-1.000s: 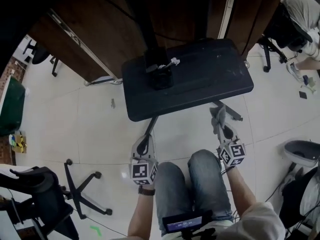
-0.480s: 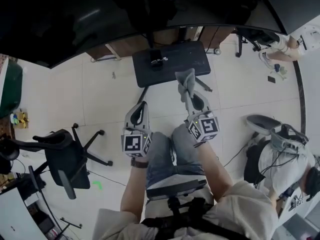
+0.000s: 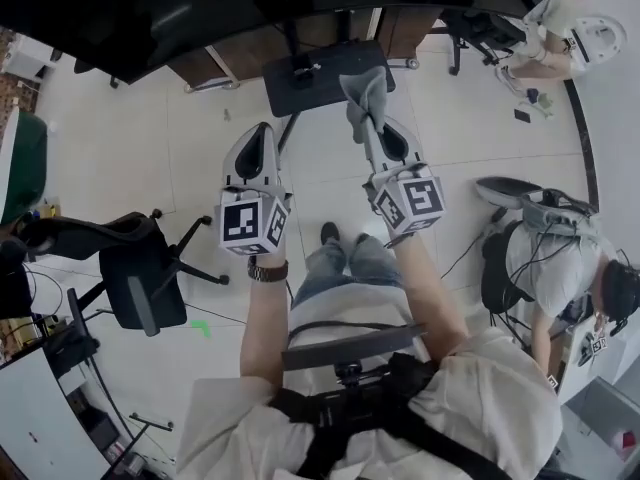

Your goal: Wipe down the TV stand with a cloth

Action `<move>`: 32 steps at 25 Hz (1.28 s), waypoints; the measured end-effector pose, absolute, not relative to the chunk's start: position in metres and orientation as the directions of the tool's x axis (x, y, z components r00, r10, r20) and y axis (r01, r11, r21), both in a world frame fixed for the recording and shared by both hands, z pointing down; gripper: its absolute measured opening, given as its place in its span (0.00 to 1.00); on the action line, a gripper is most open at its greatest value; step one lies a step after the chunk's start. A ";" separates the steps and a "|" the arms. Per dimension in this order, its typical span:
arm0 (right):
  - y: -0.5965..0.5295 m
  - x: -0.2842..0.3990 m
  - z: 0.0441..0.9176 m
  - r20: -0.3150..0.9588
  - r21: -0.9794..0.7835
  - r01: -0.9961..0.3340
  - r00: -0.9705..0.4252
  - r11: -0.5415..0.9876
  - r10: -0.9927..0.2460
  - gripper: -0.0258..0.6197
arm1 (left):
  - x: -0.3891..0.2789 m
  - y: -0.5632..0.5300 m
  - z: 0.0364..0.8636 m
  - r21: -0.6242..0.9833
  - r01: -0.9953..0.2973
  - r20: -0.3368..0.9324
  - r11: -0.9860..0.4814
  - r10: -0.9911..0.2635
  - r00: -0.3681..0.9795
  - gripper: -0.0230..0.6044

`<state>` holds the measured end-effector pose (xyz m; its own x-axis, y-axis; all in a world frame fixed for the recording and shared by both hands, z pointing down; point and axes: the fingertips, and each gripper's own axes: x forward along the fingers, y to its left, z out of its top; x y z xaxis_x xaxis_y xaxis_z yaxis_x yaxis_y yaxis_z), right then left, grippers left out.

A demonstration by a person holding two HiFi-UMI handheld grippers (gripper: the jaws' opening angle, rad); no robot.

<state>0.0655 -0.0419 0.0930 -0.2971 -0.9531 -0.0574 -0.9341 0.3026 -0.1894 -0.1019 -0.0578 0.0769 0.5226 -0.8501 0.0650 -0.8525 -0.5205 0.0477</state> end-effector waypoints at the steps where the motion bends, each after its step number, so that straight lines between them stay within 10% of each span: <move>1: -0.026 0.065 0.090 -0.063 -0.193 -0.932 -0.302 0.308 -0.951 0.08 | -0.096 -0.043 0.073 0.042 -0.847 0.059 -0.530 -0.845 0.531 0.07; 15: 0.143 0.133 0.055 -0.089 -0.209 -0.931 -0.287 0.300 -0.954 0.08 | -0.001 0.127 0.064 0.034 -0.817 0.101 -0.575 -0.812 0.575 0.07; 32: 0.154 0.038 0.030 -0.052 -0.073 -0.938 -0.335 0.338 -0.941 0.08 | -0.069 0.150 0.040 0.099 -0.775 -0.004 -0.624 -0.779 0.627 0.07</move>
